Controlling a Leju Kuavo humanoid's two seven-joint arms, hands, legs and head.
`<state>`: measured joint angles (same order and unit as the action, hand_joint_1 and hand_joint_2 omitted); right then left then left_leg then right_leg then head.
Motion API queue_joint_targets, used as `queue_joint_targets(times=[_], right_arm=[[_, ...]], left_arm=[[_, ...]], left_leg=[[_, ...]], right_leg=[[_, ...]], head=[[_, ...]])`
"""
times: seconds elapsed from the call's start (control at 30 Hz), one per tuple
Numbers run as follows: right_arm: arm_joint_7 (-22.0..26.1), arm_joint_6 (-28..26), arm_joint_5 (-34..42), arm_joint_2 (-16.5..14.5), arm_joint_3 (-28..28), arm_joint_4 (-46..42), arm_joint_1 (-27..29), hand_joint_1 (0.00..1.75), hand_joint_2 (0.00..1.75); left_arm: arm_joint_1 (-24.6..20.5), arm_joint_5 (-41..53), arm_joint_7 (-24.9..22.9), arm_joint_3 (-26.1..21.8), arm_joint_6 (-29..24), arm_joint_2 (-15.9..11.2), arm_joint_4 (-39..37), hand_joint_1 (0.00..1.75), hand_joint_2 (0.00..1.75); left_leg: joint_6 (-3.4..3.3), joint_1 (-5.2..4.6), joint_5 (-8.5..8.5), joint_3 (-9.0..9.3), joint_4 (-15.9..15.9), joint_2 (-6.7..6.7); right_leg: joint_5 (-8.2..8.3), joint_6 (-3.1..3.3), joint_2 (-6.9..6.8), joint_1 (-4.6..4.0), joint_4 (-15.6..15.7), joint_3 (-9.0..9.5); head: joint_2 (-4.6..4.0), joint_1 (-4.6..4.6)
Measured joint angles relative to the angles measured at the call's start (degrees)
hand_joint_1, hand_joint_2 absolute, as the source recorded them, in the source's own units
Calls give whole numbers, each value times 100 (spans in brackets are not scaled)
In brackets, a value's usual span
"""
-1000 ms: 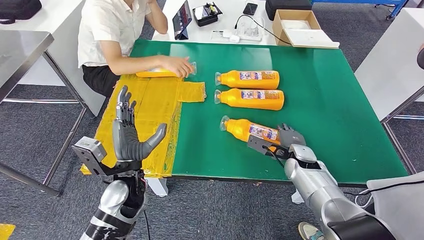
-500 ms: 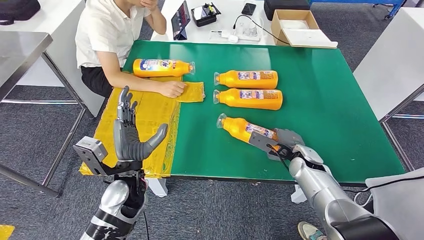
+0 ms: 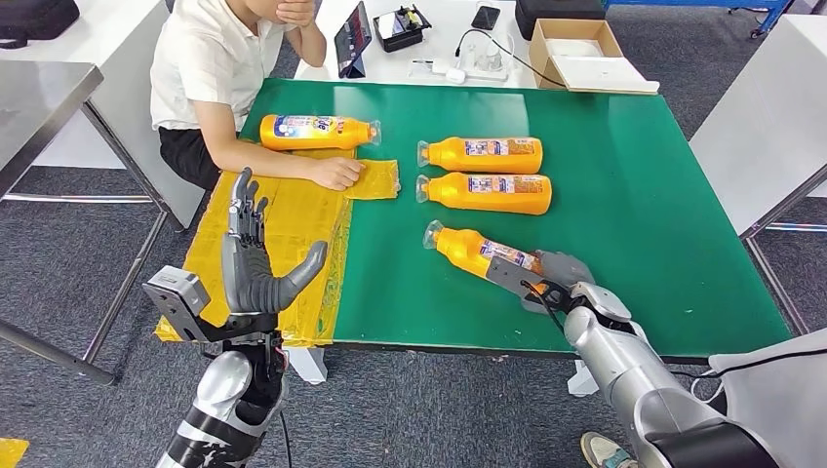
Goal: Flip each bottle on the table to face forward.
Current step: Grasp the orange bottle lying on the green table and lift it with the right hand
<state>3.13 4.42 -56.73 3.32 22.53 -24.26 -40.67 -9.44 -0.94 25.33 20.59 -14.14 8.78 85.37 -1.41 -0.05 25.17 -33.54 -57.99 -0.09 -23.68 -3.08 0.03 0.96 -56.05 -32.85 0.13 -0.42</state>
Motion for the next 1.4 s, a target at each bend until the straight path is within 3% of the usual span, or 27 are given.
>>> queue_joint_targets(times=[1.4], right_arm=[[0, 0, 3, 0, -2, 2, 3, 175, 175]], left_arm=[[0, 0, 0, 1, 0, -2, 0, 0, 175]], left_leg=[[0, 0, 0, 0, 0, 0]], right_leg=[[0, 0, 0, 0, 0, 0]], head=[[0, 2]])
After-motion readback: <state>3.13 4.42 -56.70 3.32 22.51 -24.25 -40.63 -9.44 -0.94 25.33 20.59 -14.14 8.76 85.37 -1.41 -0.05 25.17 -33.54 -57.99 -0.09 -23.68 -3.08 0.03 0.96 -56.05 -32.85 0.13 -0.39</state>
